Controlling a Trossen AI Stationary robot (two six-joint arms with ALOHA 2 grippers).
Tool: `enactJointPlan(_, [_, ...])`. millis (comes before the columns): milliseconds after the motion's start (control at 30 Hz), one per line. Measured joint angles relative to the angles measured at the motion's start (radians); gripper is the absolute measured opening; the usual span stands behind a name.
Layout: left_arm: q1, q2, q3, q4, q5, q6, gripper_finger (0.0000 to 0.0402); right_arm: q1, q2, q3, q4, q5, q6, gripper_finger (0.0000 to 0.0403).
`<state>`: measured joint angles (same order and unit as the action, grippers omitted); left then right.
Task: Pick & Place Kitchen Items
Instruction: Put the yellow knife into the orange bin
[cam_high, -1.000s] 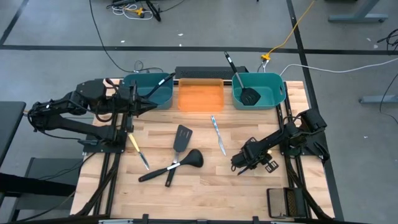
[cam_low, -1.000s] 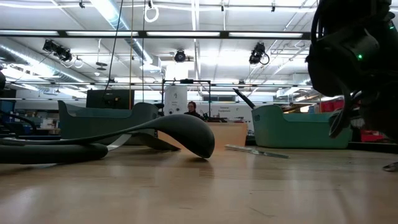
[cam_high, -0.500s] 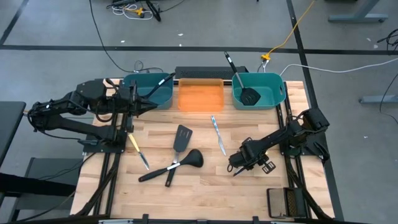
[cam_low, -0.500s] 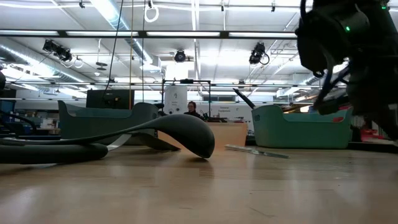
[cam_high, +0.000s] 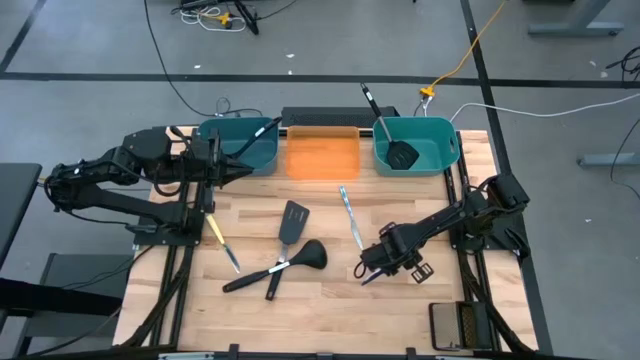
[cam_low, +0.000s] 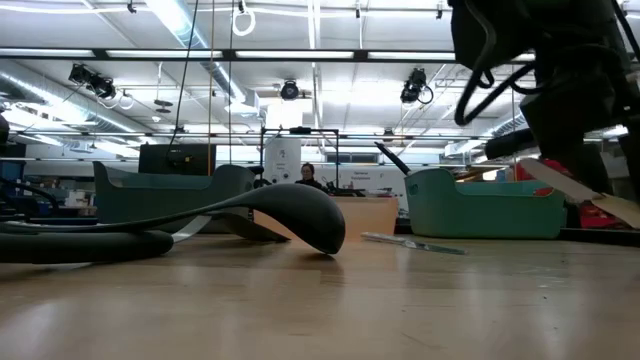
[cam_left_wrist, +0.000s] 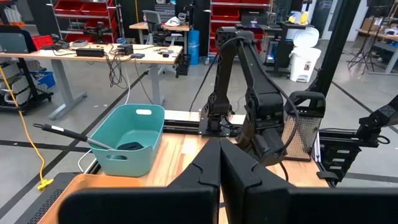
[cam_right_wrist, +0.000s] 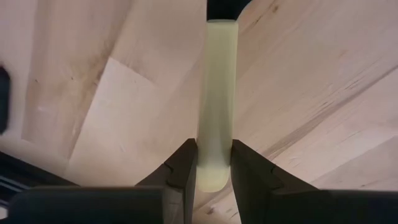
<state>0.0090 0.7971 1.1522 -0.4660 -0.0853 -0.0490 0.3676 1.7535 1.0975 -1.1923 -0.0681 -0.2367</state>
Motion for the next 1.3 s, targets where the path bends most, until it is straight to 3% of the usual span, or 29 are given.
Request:
enactJointPlan(533, [0.000, 0.000, 0.000, 0.000, 0.000, 0.000, 0.0002, -0.036, 0.000, 0.201, 0.033, 0.011, 0.105, 0.0084])
enactJointPlan(967, [0.000, 0.000, 0.000, 0.000, 0.018, 0.000, 0.0002, -0.053, -0.017, 0.204, 0.054, 0.007, 0.172, 0.0084])
enactJointPlan(1300, [0.000, 0.000, 0.000, 0.000, 0.018, 0.000, 0.0002, -0.062, -0.138, 0.204, 0.071, 0.006, 0.225, 0.0084])
